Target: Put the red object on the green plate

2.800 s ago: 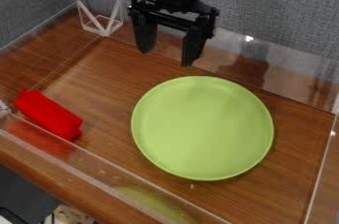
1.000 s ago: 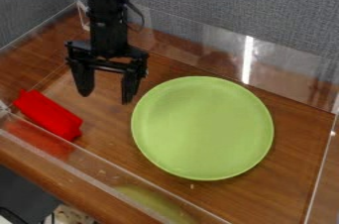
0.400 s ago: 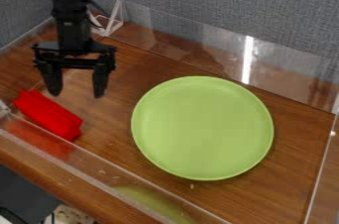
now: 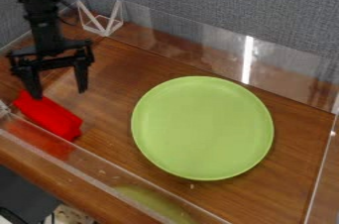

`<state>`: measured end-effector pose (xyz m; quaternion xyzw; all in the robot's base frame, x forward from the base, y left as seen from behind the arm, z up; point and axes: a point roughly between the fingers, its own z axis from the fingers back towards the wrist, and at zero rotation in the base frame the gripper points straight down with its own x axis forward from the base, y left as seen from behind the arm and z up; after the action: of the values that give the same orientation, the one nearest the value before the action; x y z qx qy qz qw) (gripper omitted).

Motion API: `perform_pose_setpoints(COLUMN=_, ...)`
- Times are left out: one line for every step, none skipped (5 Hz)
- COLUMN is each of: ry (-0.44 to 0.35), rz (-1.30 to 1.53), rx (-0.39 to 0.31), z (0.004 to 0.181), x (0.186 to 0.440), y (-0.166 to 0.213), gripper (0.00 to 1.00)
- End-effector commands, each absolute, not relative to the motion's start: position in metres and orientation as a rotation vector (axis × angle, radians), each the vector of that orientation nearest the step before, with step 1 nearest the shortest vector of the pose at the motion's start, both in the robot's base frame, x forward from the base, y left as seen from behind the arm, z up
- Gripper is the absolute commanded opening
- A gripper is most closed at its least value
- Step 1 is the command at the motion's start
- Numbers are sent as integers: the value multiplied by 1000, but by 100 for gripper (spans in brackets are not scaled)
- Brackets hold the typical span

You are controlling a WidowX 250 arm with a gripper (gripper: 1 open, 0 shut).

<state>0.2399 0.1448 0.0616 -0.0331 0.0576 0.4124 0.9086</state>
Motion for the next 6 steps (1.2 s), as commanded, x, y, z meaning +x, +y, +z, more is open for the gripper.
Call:
perform_pose_setpoints(ry=63, rz=997, rx=-89, z=78, x=243, y=157, gripper=100)
perform_pose_setpoints(ry=73, rz=1101, rx=-112, z=80, x=244, y=171, gripper=100)
perform_pose_setpoints(ry=86, rz=1197, rx=-128, z=79, x=244, y=182, gripper=100)
perform_pose_setpoints(ry=94, rz=1287, rx=-137, z=66, x=239, y=178, gripper=100)
perform_pose_setpoints(ry=103, rz=1348, rx=-138, z=53, x=235, y=171, gripper=100)
perform_pose_setpoints(ry=112, rz=1399, rx=-142, z=42, x=233, y=166, gripper=100)
